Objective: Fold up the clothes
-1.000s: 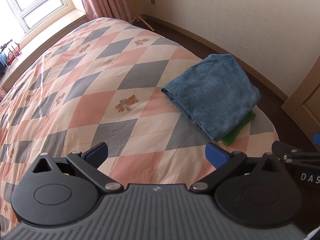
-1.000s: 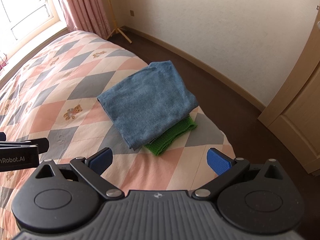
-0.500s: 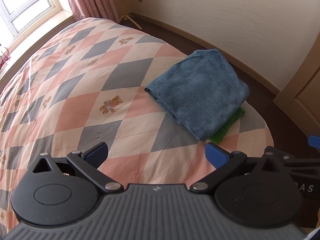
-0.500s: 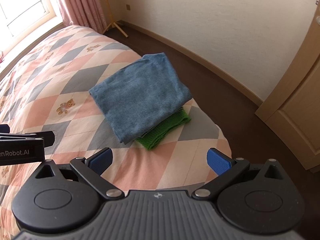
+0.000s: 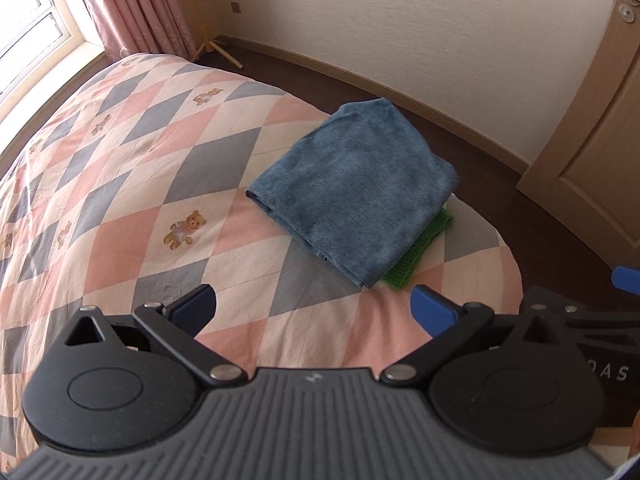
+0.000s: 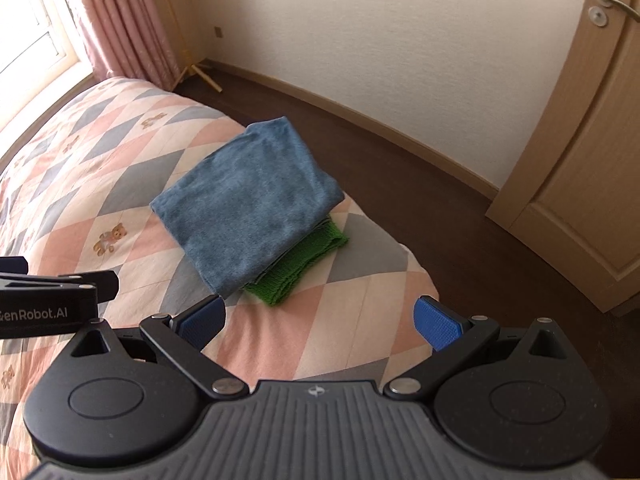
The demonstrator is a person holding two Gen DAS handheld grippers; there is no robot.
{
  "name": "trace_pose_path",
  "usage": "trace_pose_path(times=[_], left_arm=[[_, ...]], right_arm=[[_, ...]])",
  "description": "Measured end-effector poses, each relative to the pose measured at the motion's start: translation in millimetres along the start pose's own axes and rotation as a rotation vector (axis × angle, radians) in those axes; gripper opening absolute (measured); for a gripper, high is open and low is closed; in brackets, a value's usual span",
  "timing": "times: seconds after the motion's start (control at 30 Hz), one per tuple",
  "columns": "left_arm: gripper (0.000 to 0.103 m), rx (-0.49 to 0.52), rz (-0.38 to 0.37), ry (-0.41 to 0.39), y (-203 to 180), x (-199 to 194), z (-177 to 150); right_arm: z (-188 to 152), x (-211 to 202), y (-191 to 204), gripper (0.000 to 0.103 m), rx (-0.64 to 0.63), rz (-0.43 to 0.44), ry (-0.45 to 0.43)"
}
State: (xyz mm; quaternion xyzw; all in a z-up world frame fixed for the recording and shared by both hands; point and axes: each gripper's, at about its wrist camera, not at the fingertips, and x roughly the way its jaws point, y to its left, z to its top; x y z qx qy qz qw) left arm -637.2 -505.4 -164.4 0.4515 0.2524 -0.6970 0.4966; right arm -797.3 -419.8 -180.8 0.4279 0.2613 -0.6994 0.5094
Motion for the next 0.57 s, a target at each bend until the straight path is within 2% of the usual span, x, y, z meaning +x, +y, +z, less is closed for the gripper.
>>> trace_pose_path(times=[0.57], left_arm=[[0.102, -0.062, 0.002, -0.021, 16, -18, -13]], right_arm=[[1, -11, 12, 0.103, -0.054, 0.02, -0.009]])
